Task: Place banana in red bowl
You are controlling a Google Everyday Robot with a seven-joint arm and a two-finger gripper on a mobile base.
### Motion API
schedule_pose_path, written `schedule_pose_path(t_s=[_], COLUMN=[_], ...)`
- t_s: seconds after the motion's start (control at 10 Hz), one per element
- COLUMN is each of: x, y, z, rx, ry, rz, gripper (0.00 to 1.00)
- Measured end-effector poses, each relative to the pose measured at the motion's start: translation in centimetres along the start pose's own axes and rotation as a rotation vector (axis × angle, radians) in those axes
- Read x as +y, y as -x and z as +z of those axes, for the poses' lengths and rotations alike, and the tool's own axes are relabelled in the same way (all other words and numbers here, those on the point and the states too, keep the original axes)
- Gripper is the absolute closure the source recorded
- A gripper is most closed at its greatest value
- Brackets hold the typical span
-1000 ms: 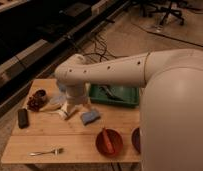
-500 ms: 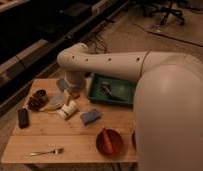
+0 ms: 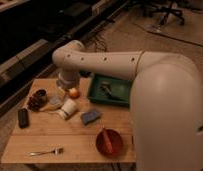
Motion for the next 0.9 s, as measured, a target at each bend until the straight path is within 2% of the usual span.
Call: schedule_pose_path(t_s=[0.1, 0.2, 0.7, 0.9], x=[-0.18, -0.06, -0.03, -0.32], y=[0.23, 0.4, 0.49, 1.05], z=[0.33, 0.55, 0.56, 0.99], rx=[-0.046, -0.064, -0.07, -0.081], ry=[0.005, 0.01, 0.012, 0.013], rz=[-0.05, -0.074, -0.081, -0.121], gripper=[0.35, 0.35, 0.35, 0.35])
